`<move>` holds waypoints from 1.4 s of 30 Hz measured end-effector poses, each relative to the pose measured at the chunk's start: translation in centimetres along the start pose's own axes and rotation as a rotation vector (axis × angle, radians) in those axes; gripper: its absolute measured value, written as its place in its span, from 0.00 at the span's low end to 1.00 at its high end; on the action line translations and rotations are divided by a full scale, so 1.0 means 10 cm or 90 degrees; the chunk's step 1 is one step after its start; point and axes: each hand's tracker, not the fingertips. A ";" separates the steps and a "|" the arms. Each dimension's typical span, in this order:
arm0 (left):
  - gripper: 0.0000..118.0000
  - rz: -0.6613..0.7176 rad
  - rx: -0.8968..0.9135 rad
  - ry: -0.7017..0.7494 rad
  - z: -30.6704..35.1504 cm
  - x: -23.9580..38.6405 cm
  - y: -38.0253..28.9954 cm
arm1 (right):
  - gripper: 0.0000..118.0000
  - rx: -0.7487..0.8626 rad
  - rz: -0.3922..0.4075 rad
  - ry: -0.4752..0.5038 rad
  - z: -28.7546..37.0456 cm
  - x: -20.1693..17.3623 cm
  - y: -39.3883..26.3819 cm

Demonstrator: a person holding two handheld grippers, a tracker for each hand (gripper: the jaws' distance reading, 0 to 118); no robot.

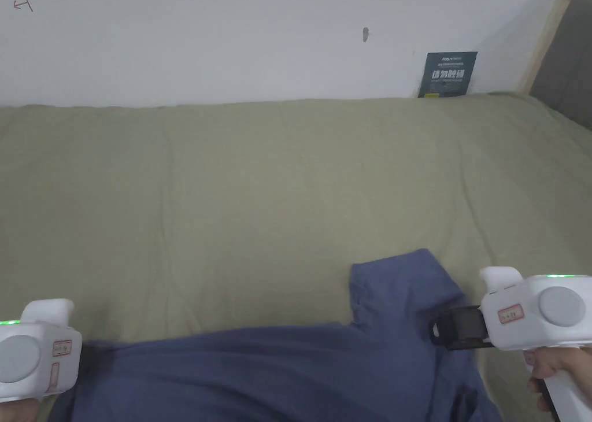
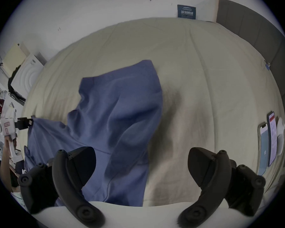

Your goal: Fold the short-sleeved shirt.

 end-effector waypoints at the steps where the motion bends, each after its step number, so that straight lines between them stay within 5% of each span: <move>1: 0.00 -0.003 0.006 0.003 0.04 0.02 -0.04 | 0.94 -0.001 0.007 -0.008 -0.03 -0.03 0.03; 2: 0.00 -0.004 0.008 0.005 0.03 0.04 -0.04 | 0.87 0.004 0.021 -0.023 -0.05 -0.07 0.05; 4: 0.00 -0.010 0.014 0.013 -0.02 0.07 -0.06 | 0.51 0.029 0.053 -0.062 -0.06 -0.16 0.09; 6: 0.00 -0.021 0.023 0.021 -0.02 0.08 -0.09 | 0.03 0.039 0.066 -0.064 -0.06 -0.21 0.07; 18: 0.00 0.042 0.088 -0.043 0.72 -0.15 -0.44 | 0.03 0.139 0.022 -0.007 0.94 -0.17 -0.36; 29: 0.01 0.040 0.167 -0.070 1.72 -0.32 -1.34 | 0.03 0.217 0.039 0.026 1.76 -0.23 -1.39; 36: 0.01 0.018 0.160 -0.067 1.74 -0.34 -2.01 | 0.03 0.195 0.057 0.024 1.68 -0.24 -2.17; 42: 0.01 0.033 0.110 -0.063 1.48 -0.38 -2.33 | 0.03 0.133 0.014 0.027 1.32 -0.12 -2.49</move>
